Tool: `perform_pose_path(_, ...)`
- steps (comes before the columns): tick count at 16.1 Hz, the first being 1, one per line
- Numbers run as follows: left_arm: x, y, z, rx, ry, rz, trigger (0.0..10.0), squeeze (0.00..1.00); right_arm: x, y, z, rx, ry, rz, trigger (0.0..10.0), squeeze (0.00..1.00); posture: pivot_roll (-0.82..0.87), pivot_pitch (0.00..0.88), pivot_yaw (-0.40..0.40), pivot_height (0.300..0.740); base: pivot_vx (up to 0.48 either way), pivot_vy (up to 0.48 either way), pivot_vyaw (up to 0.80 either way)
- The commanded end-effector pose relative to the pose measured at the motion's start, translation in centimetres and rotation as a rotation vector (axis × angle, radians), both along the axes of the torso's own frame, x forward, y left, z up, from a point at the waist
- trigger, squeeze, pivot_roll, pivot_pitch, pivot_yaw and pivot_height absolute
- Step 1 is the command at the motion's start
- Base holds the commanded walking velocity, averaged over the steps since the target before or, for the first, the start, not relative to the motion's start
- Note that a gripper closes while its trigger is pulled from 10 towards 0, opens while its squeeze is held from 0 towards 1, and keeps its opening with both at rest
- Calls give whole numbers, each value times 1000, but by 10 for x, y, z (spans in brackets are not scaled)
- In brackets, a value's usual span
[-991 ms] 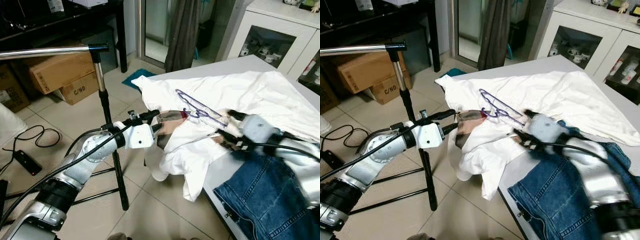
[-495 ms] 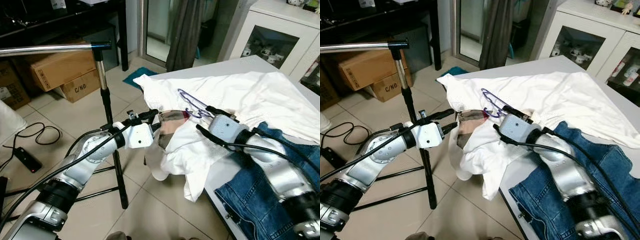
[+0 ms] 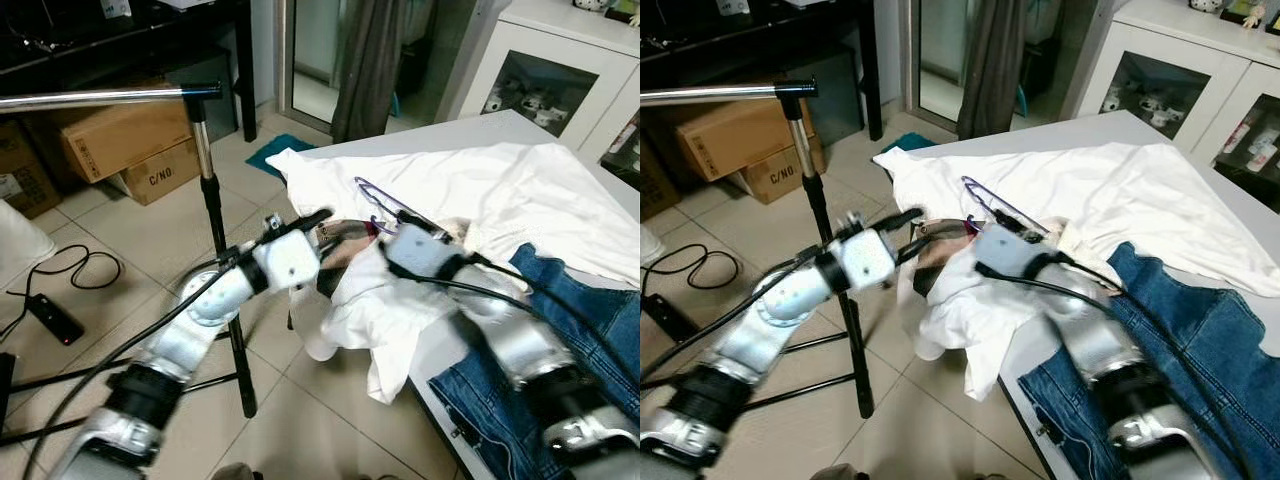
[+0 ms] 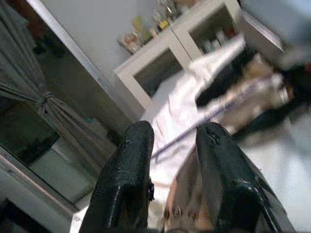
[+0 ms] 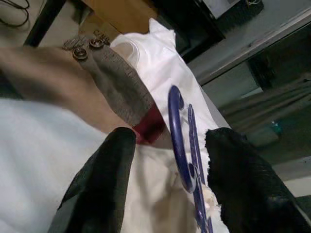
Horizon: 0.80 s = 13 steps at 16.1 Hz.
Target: Hang hanger
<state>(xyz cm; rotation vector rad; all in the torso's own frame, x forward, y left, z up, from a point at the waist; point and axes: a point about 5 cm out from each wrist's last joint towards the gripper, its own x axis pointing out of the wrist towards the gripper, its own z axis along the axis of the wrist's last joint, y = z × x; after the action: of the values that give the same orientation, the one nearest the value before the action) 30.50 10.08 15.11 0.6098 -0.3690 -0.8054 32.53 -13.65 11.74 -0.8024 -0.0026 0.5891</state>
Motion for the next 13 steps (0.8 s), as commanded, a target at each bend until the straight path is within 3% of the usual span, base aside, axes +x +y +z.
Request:
perform_pose_path(1, 0, 5, -1, -47, 33, 27, 10000, 0, 4, -4, 2, -11, -9, -26, 0, 0, 67, 4, -61, 740, 0, 0, 0)
perform_pose_path(7, -8, 4, -12, -91, 96, 20, 10000, 0, 17, -10, 9, 73, -38, -132, 0, 0, 78, 2, -65, 740, 0, 0, 0)
perform_pose_path(8, -8, 4, -12, -87, 98, 22, 10000, 0, 20, -11, 17, 161, -52, -156, 0, 0, 75, 3, -67, 740, 0, 0, 0)
perform_pose_path(13, -9, 2, -15, -78, 96, 19, 10000, 0, 17, -11, 14, 224, 12, -127, 0, 0, 70, 8, -73, 740, 0, 0, 0)
